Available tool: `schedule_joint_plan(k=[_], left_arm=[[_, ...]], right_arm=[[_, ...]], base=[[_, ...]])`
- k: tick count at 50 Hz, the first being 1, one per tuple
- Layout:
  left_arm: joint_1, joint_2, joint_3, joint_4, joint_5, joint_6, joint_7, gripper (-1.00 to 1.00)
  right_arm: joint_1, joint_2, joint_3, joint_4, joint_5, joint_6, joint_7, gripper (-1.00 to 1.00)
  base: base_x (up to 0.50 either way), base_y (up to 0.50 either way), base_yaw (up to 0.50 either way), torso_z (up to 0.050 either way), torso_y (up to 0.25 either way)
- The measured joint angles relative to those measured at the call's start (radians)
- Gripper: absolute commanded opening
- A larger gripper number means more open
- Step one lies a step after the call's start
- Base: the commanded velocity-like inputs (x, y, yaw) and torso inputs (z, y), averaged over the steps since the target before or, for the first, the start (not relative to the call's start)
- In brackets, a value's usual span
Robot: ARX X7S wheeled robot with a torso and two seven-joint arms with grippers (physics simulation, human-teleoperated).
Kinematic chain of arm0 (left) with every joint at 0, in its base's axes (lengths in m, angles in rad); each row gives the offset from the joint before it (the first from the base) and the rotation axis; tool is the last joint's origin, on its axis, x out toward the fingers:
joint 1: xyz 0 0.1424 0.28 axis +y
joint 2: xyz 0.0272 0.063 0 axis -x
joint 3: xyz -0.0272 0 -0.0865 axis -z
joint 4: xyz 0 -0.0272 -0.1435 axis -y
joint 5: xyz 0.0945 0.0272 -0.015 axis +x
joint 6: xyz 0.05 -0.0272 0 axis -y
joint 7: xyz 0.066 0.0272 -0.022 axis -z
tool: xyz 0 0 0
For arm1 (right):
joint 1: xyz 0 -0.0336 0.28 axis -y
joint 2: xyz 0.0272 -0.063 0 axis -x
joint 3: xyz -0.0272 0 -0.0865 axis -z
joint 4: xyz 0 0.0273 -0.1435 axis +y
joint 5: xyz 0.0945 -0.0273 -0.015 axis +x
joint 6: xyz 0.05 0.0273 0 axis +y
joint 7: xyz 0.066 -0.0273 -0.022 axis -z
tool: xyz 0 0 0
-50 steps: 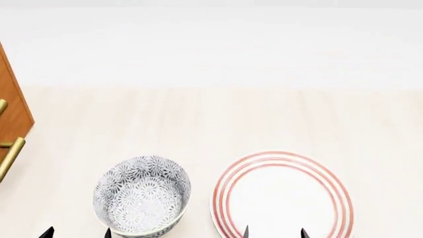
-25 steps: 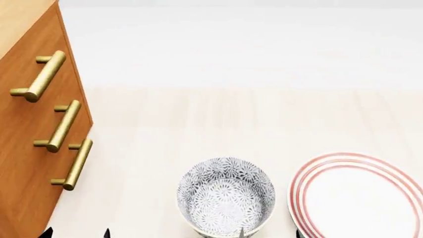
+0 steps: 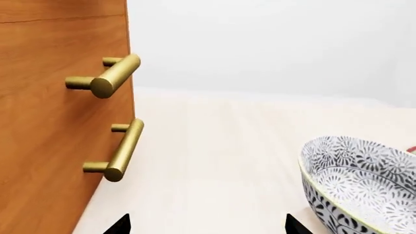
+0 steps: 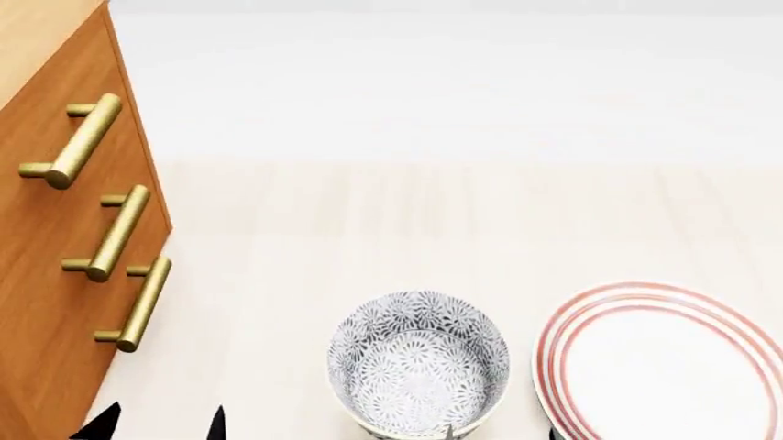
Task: Open the top drawer of the cabinet.
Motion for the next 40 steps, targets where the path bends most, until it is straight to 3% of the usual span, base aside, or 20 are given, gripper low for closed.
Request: schedule_joint_plan(k=[18,40], left_arm=[[-0.229,-0.093,0.248,0.119,0.235,-0.398,-0.053,1.00],[-0.412,-0.186,0.506,0.119,0.465,-0.585,-0.024,1.00]], right_arm=[[0.001,0.009,-0.011,-0.007,0.008,0.008,0.011,1.00],[0.006,0.017,-0.020,-0.009,0.018,0.013,0.023,1.00]], base=[[0.00,0.00,0.00,0.000,0.000],[0.00,0.00,0.00,0.000,0.000]])
